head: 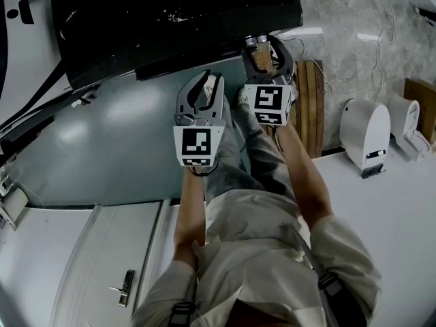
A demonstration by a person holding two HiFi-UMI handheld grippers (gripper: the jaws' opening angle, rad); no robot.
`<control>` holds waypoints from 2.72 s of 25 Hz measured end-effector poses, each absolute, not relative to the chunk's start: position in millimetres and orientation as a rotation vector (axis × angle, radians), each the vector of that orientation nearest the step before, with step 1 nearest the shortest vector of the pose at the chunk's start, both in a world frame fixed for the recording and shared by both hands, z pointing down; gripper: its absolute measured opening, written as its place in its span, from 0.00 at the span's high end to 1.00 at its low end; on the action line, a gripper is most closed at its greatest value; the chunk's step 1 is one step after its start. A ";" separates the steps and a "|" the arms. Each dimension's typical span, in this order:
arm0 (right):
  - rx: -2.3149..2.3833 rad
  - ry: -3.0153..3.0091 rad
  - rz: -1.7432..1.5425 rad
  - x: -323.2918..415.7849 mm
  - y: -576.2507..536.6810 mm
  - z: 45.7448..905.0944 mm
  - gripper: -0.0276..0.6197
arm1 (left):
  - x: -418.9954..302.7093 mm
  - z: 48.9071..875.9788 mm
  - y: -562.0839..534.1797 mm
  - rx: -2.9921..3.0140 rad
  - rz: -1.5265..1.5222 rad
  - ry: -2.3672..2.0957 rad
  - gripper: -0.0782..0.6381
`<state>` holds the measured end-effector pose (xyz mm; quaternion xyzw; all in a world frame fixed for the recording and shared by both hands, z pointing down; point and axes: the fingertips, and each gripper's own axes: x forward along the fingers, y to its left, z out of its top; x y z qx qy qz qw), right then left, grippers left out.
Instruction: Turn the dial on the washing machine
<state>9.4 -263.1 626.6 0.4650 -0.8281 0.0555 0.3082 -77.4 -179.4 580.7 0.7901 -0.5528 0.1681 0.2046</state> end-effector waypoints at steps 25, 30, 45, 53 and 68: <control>1.234 -2.348 0.619 14.6 -266.0 628.7 0.55 | -73.0 580.8 -185.6 2.209 0.453 -1.534 0.76; 1.224 -2.372 0.709 16.1 -266.3 629.6 0.55 | -70.6 580.7 -186.6 2.211 0.448 -1.533 0.76; 1.202 -2.433 0.991 18.4 -268.1 631.5 0.55 | -68.1 580.6 -189.1 2.212 0.436 -1.531 0.76; 1.191 -2.450 1.123 19.0 -269.0 632.8 0.55 | -70.0 581.3 -189.3 2.208 0.437 -1.532 0.76; 1.169 -2.471 1.342 21.0 -270.3 634.2 0.54 | -68.4 582.1 -190.1 2.213 0.435 -1.524 0.76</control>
